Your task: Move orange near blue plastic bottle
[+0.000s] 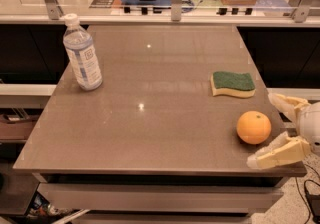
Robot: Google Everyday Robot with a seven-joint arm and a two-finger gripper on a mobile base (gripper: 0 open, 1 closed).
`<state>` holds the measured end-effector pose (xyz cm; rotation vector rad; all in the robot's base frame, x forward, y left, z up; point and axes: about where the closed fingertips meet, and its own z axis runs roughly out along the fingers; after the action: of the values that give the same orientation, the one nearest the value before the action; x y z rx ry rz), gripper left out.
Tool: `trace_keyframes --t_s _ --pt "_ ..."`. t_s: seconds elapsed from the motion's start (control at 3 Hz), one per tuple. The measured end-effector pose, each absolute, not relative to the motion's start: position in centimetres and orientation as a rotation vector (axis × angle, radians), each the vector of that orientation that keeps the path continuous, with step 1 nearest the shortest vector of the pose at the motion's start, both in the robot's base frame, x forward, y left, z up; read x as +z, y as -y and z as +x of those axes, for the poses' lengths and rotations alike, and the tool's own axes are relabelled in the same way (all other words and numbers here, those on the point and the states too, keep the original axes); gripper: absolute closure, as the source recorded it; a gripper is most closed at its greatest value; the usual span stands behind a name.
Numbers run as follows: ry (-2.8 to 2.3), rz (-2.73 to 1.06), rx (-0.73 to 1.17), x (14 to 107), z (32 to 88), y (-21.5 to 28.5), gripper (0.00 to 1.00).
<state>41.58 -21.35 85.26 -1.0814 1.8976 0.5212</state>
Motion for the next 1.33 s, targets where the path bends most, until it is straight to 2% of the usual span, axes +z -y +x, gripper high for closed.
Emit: trace_keyframes --t_s 0.33,0.67,1.33 --pt "-1.899 -1.05 0.552 83.78 40.81 21.45 0.0" --pt "-1.897 -1.056 0.55 83.97 40.8 21.26 0.18" --pt "-1.893 -1.066 0.547 84.24 40.77 20.87 0.64"
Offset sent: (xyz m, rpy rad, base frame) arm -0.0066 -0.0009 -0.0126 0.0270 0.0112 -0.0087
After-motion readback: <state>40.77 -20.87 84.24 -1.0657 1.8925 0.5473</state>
